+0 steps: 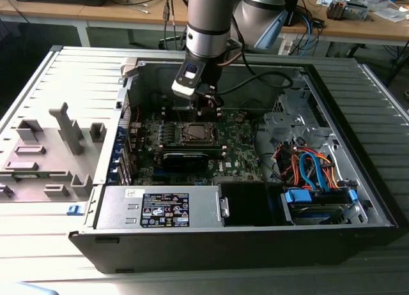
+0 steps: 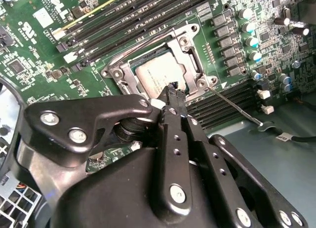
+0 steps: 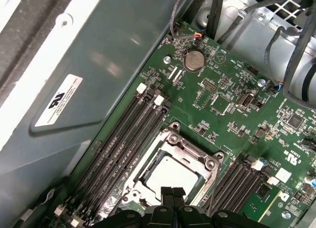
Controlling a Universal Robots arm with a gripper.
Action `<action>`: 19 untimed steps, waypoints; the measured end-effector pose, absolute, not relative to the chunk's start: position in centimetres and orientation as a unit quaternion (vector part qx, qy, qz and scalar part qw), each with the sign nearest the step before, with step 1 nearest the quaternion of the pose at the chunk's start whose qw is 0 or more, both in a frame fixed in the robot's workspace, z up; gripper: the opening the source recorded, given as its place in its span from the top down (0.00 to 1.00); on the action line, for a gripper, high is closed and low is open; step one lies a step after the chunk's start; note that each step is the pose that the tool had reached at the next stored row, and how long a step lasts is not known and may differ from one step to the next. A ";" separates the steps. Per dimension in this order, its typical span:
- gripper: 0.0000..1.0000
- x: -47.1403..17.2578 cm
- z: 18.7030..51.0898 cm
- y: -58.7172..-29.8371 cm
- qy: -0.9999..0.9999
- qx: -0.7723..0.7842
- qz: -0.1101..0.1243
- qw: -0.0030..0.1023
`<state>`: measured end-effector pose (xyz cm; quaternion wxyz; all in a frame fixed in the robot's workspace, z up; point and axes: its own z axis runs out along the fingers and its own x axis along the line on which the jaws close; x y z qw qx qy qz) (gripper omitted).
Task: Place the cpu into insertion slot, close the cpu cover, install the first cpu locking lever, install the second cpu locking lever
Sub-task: 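Install the first cpu locking lever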
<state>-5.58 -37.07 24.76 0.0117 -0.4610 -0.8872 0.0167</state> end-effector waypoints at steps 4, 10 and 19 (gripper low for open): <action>0.89 -5.6 24.8 -37.1 -0.892 -0.452 0.017 0.012; 0.89 -5.6 24.8 -37.1 -0.901 -0.434 0.017 0.011; 0.89 -5.6 24.8 -37.1 -0.911 -0.411 0.017 0.011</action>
